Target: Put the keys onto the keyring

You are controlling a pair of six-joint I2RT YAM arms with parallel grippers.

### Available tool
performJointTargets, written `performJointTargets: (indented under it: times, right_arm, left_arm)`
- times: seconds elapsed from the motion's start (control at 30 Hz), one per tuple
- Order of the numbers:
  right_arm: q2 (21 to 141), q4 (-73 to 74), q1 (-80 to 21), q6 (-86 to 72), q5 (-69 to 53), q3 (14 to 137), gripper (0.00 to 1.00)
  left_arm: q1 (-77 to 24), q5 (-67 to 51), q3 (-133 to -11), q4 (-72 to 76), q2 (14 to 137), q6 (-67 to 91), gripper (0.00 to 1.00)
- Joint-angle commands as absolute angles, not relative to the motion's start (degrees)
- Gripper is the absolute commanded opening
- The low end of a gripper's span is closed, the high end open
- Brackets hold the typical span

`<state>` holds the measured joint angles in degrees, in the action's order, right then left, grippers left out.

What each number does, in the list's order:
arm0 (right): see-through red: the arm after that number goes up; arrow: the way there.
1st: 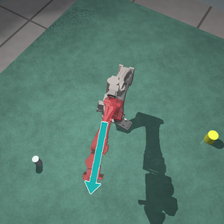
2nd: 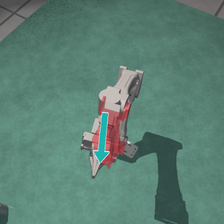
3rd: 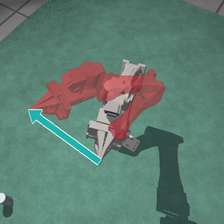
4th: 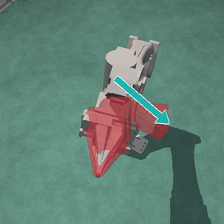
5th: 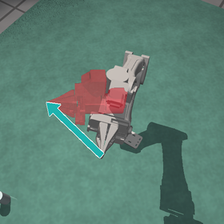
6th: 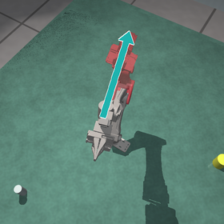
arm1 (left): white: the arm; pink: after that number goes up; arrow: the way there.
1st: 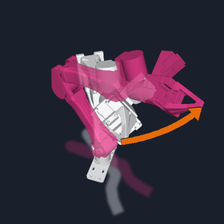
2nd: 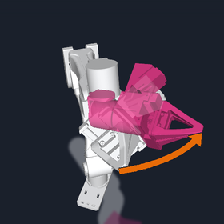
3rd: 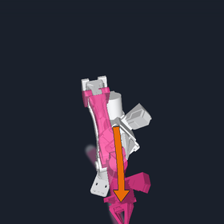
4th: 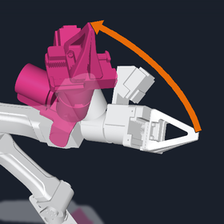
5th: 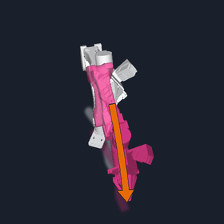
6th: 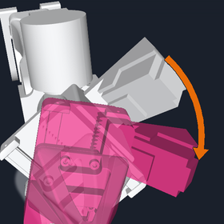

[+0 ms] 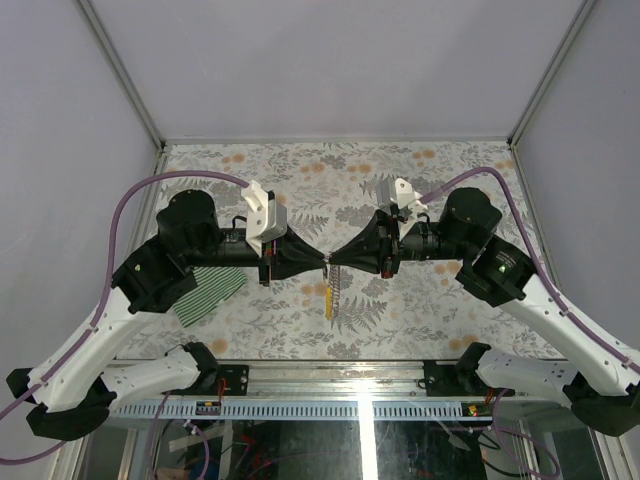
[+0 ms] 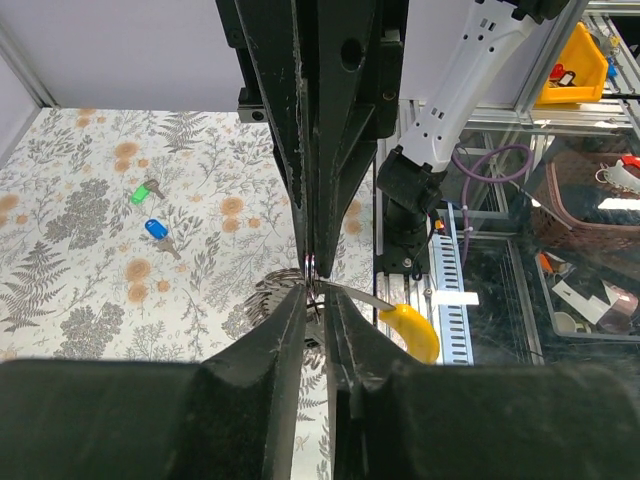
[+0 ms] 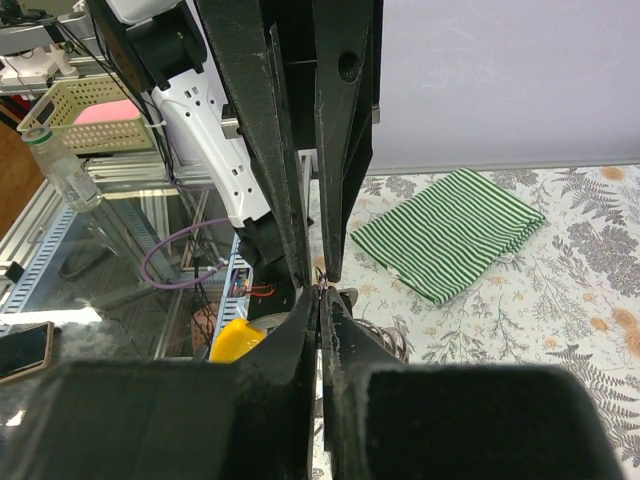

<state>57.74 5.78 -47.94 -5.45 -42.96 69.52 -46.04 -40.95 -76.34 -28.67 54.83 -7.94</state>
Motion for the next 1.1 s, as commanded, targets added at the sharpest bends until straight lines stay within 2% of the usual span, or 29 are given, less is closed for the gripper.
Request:
performJointTargets:
  times: [0.0,0.13,0.33,0.4,0.57,1.07]
  right_arm:
    - [55.57,1.30,-47.89,-6.27,-42.71,70.12,0.00]
    - [55.13,0.94,-47.85,-6.49,-42.56,70.08,0.00]
    - [54.28,0.19,-47.90,-7.08,-42.02,69.88,0.00]
    - [54.08,-0.08,-47.89,-7.33,-41.81,69.83,0.00]
    - [53.14,-3.13,-47.84,-9.35,-40.82,68.53,0.00]
    - [51.43,-31.79,-47.90,-23.36,-33.48,57.31,0.00]
  left_arm:
    - [-46.29,-40.74,-76.12,-25.38,54.83,-7.47,0.11]
    - [-46.28,-40.71,-76.12,-25.53,55.03,-7.61,0.04]
    - [-46.30,-40.68,-76.06,-25.56,54.84,-7.61,0.04]
    - [-46.25,-40.89,-76.07,-25.62,54.85,-7.56,0.00]
    - [-46.24,-40.98,-75.87,-25.64,54.85,-7.40,0.00]
    - [-46.25,-37.65,-73.43,-18.37,52.62,-4.00,0.00]
